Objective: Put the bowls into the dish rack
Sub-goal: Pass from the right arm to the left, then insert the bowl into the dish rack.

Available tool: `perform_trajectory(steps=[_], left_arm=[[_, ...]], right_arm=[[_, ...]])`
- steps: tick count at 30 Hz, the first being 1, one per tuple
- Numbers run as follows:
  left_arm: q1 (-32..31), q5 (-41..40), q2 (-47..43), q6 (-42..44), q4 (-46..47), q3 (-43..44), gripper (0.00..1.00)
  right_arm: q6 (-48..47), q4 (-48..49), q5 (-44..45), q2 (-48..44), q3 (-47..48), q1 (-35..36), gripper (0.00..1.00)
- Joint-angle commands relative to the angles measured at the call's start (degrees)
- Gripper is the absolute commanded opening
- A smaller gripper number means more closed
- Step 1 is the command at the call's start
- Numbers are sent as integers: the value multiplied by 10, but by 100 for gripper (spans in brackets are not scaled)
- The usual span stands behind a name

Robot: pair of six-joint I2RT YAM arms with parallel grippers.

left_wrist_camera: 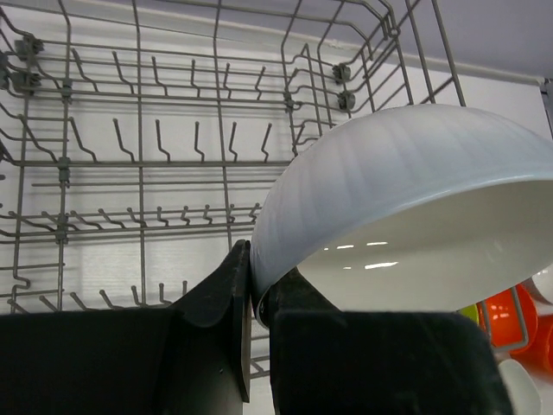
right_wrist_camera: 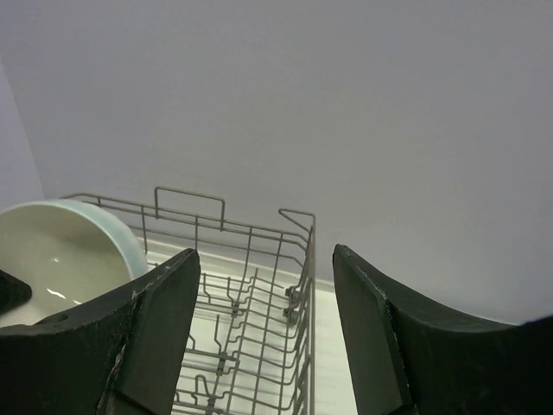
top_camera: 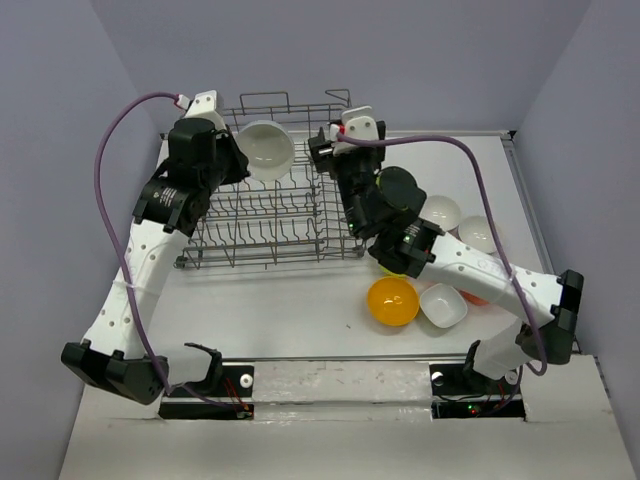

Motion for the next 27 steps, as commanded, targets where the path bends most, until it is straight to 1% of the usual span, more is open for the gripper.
perform_trajectory(steps=[1, 3, 4, 5, 6, 8, 9, 11, 12, 15, 16, 19, 21, 27], left_arm=[[-2, -77, 7, -4, 44, 63, 0], [0, -108, 38, 0, 34, 98, 0], [0, -146, 64, 4, 22, 128, 0], [0, -166, 77, 8, 16, 143, 0], [0, -211, 104, 11, 6, 170, 0], [1, -261, 129, 24, -2, 195, 0], [2, -317, 142, 27, -7, 207, 0], [5, -370, 184, 37, -29, 251, 0], [6, -419, 215, 39, -36, 286, 0], [12, -478, 258, 40, -74, 336, 0], [14, -509, 284, 36, -89, 363, 0], [25, -541, 319, 26, -101, 391, 0], [31, -547, 331, 25, -98, 391, 0], [50, -611, 379, 5, -105, 387, 0]], right_arm=[[95, -59, 44, -72, -19, 0, 68], [117, -94, 59, -96, -24, 0, 68], [145, -134, 79, -103, -26, 0, 68], [159, -157, 88, -111, -28, 0, 68], [193, -204, 98, -130, -37, 0, 68], [228, -242, 109, -153, -48, 0, 68], [265, -294, 116, -177, -60, 0, 68], [297, -340, 123, -197, -68, 0, 68], [329, -382, 132, -213, -73, 0, 68], [351, -422, 144, -234, -84, 0, 68], [361, -438, 147, -240, -89, 0, 68], [377, -463, 139, -261, -98, 0, 68], [382, -472, 133, -271, -104, 0, 68], [400, -480, 105, -282, -129, 0, 68]])
